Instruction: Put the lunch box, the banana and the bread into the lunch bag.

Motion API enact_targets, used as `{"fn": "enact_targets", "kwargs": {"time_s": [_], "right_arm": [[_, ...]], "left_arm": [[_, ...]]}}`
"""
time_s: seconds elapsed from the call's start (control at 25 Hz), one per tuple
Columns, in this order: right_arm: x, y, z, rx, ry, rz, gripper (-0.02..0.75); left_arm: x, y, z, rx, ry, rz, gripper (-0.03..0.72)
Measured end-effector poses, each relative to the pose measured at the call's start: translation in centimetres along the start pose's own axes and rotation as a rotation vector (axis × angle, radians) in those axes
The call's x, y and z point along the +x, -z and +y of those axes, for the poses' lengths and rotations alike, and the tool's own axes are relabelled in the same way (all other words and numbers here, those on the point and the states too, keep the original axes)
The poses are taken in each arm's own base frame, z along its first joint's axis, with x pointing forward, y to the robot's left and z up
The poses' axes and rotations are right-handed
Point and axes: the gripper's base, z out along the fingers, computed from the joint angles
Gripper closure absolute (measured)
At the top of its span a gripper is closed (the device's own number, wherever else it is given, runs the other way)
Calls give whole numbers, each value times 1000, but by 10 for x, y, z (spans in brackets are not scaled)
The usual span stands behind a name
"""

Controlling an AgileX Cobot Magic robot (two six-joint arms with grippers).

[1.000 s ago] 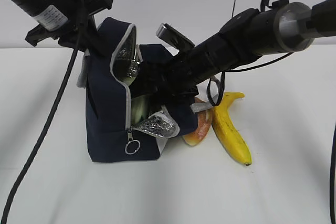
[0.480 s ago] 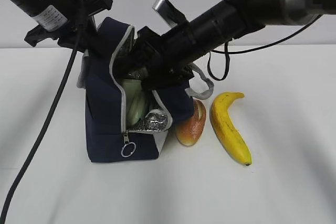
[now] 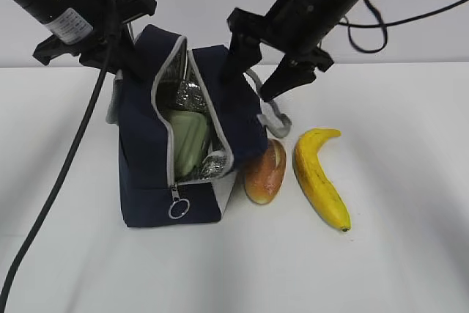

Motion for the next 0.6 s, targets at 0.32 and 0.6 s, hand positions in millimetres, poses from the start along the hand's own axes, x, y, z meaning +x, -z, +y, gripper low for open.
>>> {"fn": "enact_targets", "kwargs": {"time_s": [0.32,0.6], "right_arm": [[18,61,13,242,32,-143,157],[53,55,-6,349,-5,-172,157]], "left_arm": [[0,0,1,-6,-3,0,687],[0,0,1,-6,-3,0,687]]}}
